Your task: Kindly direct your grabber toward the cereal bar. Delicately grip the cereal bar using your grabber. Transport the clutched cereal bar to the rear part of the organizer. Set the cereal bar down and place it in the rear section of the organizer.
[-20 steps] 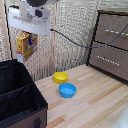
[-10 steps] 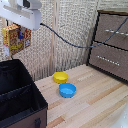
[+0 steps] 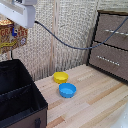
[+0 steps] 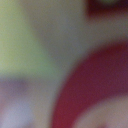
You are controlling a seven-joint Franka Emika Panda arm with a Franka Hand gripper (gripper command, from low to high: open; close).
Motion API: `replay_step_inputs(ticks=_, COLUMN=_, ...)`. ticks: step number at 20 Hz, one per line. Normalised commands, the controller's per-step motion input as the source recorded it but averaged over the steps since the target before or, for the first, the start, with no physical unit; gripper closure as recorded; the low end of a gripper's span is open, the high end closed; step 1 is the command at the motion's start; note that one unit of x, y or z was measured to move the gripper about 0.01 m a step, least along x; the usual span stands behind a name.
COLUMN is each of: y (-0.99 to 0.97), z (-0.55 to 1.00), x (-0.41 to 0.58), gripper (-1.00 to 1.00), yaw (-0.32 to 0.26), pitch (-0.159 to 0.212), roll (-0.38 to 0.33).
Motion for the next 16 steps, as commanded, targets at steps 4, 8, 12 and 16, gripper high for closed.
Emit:
replay_step_inputs(ticks=4, y=0.76, z=0.0, x=0.006, gripper=1.0, yaw=-0.031, pitch=0.17, roll=0.027)
replay_step_inputs(ticks=8, y=0.73, z=-0.18, x=0.304, gripper=1.0, yaw=-0.069, pitch=0.129, roll=0.009)
replay_step_inputs(ticks=12, y=0.47, z=-0.33, x=0.501, gripper=1.0, yaw=-0.088, pitch=0.104, roll=0.008)
replay_step_inputs(ticks=16, y=0.14, z=-0.38, x=0.318, gripper=1.0, yaw=-0.097, pitch=0.108, roll=0.021)
